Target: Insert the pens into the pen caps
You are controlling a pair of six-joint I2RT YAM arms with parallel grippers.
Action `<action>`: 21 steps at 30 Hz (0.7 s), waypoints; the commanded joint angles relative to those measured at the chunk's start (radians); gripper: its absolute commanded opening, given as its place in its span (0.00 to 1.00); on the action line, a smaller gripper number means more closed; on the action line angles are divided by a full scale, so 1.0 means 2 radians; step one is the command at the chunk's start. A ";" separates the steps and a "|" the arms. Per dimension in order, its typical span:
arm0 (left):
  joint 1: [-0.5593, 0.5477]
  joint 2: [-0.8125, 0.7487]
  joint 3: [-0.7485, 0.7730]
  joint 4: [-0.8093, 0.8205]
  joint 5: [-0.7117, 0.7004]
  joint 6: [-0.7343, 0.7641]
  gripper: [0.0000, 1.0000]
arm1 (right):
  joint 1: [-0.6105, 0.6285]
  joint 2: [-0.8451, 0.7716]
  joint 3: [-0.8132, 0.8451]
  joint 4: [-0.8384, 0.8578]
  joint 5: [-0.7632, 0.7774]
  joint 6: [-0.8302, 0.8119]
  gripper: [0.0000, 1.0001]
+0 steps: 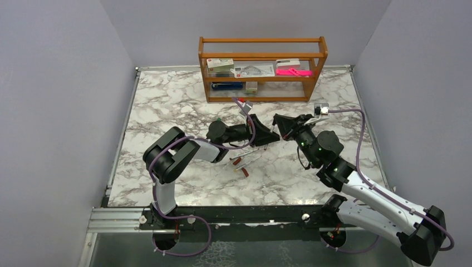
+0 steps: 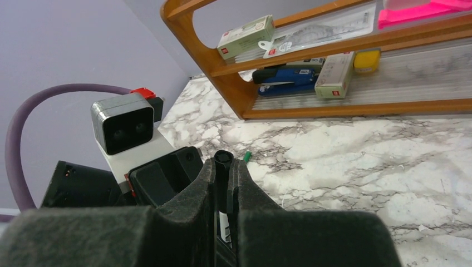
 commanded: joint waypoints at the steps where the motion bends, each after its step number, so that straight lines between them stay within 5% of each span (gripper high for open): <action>1: 0.008 -0.014 0.052 0.114 -0.017 0.002 0.00 | 0.011 0.020 -0.035 -0.088 -0.106 0.027 0.01; 21: 0.049 -0.032 0.115 0.077 -0.016 0.019 0.00 | 0.011 0.066 -0.083 -0.103 -0.190 0.070 0.01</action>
